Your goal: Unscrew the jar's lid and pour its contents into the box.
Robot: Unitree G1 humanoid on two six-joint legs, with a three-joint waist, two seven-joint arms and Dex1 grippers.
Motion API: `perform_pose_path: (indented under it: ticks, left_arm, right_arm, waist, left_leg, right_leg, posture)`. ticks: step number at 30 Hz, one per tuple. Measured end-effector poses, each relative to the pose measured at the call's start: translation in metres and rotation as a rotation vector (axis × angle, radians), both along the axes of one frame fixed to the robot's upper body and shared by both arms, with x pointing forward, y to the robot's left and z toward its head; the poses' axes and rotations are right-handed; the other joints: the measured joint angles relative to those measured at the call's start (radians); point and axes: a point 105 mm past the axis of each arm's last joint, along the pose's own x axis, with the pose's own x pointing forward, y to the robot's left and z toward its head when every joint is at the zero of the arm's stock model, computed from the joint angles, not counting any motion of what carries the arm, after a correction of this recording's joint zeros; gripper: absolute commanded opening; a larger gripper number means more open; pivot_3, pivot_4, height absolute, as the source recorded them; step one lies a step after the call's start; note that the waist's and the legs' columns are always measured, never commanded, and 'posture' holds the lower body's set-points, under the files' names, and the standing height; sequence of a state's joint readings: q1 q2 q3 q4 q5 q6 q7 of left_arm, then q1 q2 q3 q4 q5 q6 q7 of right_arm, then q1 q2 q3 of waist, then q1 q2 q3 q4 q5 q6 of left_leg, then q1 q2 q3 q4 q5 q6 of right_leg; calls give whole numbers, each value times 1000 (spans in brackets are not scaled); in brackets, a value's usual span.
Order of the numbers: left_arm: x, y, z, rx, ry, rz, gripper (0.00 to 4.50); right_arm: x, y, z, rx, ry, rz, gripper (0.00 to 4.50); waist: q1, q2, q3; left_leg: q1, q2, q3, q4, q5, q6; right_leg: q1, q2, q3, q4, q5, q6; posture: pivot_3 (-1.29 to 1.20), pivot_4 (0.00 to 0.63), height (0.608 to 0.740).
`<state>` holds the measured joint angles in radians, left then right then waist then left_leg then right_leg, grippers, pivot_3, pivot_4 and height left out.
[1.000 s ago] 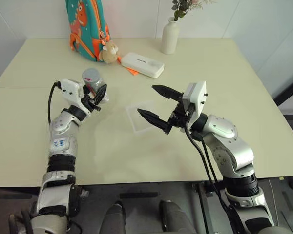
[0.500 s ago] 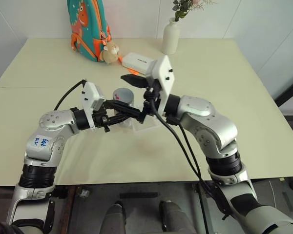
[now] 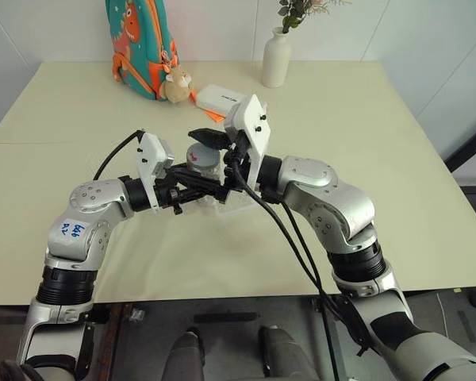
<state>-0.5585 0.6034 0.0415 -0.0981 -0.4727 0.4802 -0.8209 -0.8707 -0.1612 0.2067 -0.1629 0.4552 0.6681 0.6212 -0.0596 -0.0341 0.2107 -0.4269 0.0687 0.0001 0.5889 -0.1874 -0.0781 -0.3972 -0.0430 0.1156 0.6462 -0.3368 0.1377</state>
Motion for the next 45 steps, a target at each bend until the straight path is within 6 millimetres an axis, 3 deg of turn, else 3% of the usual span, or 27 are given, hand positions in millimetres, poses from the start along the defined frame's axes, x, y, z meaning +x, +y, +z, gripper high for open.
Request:
perform_pose_path:
  ticks: [4, 21, 24, 28, 35, 38, 42, 45]
  left_arm:
    - [-2, -5, -1, 4, -7, -22, 1957]
    - [0, -9, 6, -13, -39, -43, 1957]
    - [1, -9, 5, -21, -32, -43, 1957]
    - [2, -8, 5, -24, -28, -39, 1957]
    - [1, -8, 4, -24, -26, -44, 1957]
    - [-3, -11, 3, -24, -21, -98, 1957]
    - [-29, -28, 1, -24, 19, -366, 1957]
    - [-40, -33, 5, 2, 20, -500, 1957]
  right_arm:
    - [21, -17, -4, 13, 37, -89, 4500]
    - [21, -17, -8, 42, 56, -88, 4500]
    - [21, -16, -8, 46, 59, -87, 3924]
    - [17, -12, -9, 49, 59, -67, 2653]
    - [16, -13, -10, 44, 55, -57, 2649]
    - [11, -19, -10, 12, 32, 6, 2649]
    - [-16, -40, -10, -91, -10, 273, 2649]
    - [-27, -45, -4, -158, -16, 409, 2649]
  waist:
    - [2, 0, 0]
    - [0, 0, 0]
    - [-1, 0, 0]
    - [0, 0, 0]
    - [0, 0, 0]
    - [2, 0, 0]
    - [5, 0, 0]
    - [-3, 2, 1]
  left_leg:
    - [0, 0, 0, 0, 0, 0]
    - [0, 0, 0, 0, 0, 0]
    - [-1, 0, 0, 0, 0, 0]
    - [-1, 0, 0, 0, 0, 0]
    - [-1, 0, 0, 0, 0, 0]
    - [-1, 0, 0, 0, 0, 0]
    - [-2, 0, -1, 0, -1, 0]
    - [-2, 0, 0, 2, -1, 0]
  right_leg:
    - [0, 0, 0, 0, 0, 0]
    - [0, 0, 0, 0, 0, 0]
    - [0, 0, 0, 0, 0, 0]
    - [0, 0, 0, 0, 0, 0]
    - [0, 0, 0, 0, 0, 0]
    - [0, 0, 0, -1, 0, 0]
    - [1, 0, -1, -3, 0, 1]
    - [0, 0, -1, -1, 0, 1]
  posture:
    - [0, 150, 740]
    - [0, 150, 740]
    - [0, 150, 740]
    - [0, 150, 740]
    - [0, 150, 740]
    - [0, 150, 740]
    - [0, 150, 740]
    - [0, 150, 740]
